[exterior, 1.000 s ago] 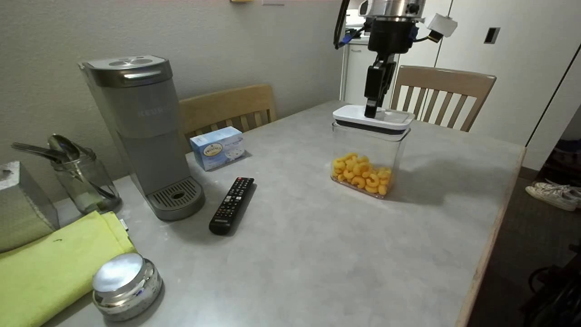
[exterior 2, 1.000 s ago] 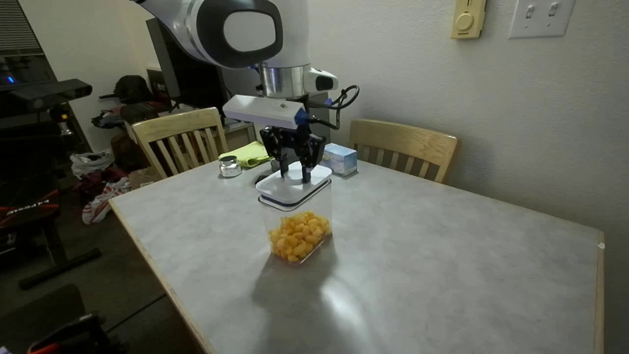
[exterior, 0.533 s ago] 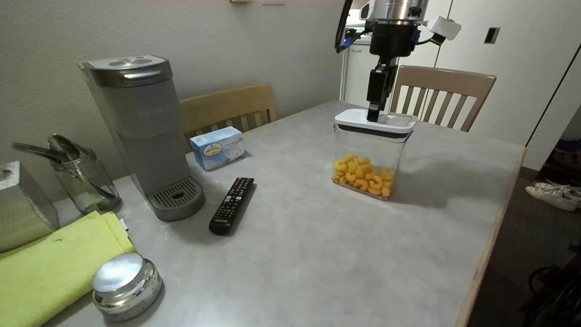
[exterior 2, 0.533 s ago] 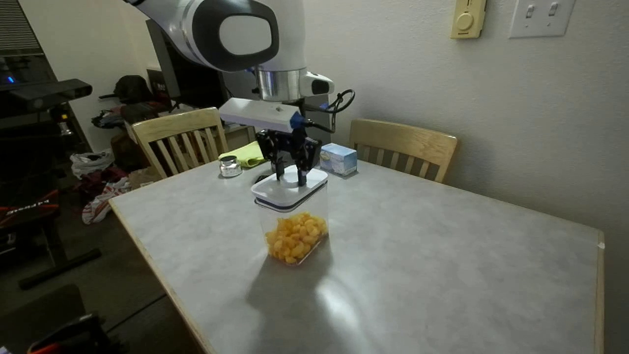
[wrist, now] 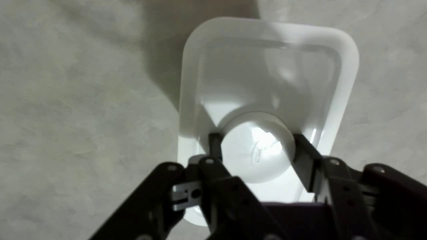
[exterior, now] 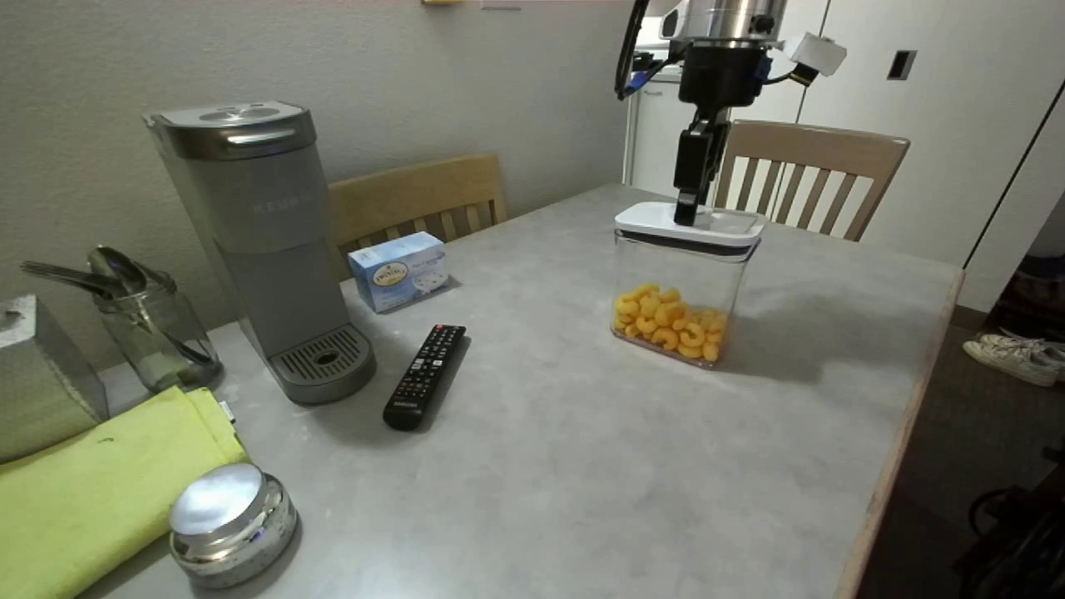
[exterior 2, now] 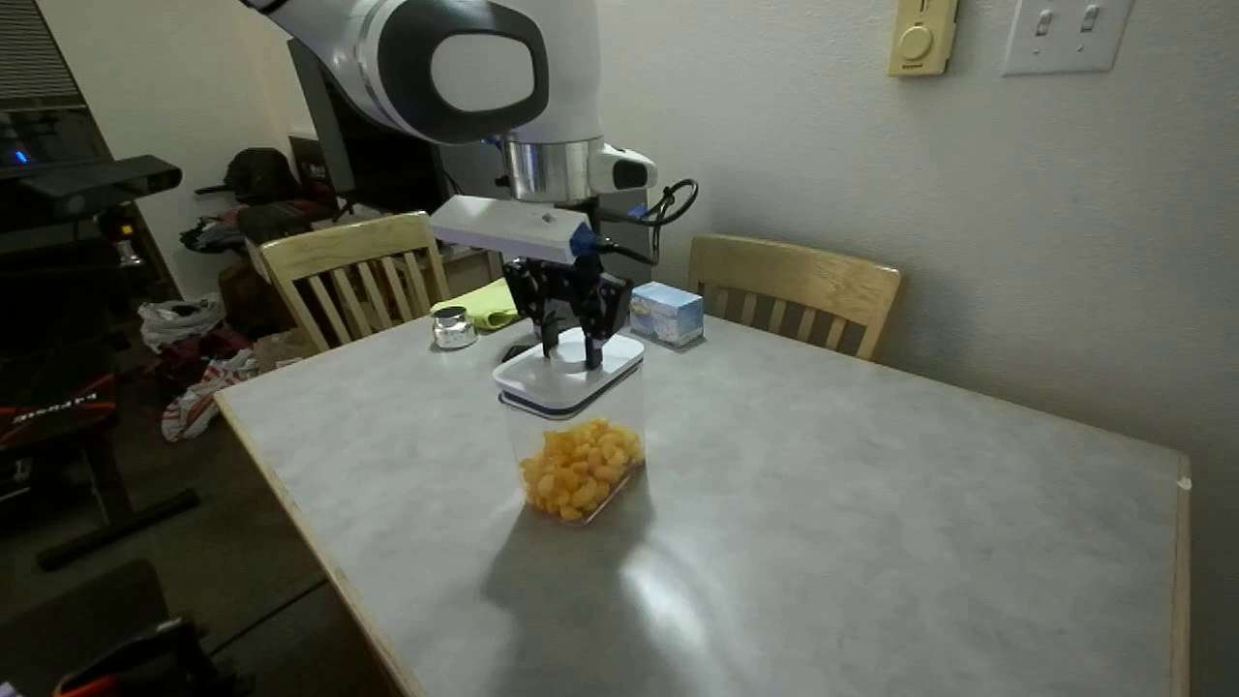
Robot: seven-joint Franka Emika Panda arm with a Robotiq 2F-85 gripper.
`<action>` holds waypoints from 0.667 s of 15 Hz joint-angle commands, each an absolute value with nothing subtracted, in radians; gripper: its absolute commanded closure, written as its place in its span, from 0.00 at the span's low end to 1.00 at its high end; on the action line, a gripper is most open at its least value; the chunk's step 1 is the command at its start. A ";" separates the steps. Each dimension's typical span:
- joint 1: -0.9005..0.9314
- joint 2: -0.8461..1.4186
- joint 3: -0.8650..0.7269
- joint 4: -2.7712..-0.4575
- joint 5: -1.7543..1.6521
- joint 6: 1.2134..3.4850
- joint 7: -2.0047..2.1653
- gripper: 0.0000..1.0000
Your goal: Pick up the white lid and put it on the table. Pick up the white lid and put it back on the container.
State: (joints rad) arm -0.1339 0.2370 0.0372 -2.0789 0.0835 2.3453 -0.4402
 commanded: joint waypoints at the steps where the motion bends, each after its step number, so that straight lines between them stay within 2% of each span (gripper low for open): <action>1: -0.133 0.201 0.033 -2.111 0.110 2.356 -0.470 0.20; 3: -0.134 0.202 0.033 -2.109 0.113 2.362 -0.470 0.16; 6: -0.136 0.201 0.033 -2.105 0.118 2.371 -0.477 0.00; 10: -0.141 0.193 0.027 -2.089 0.122 2.362 -0.488 0.00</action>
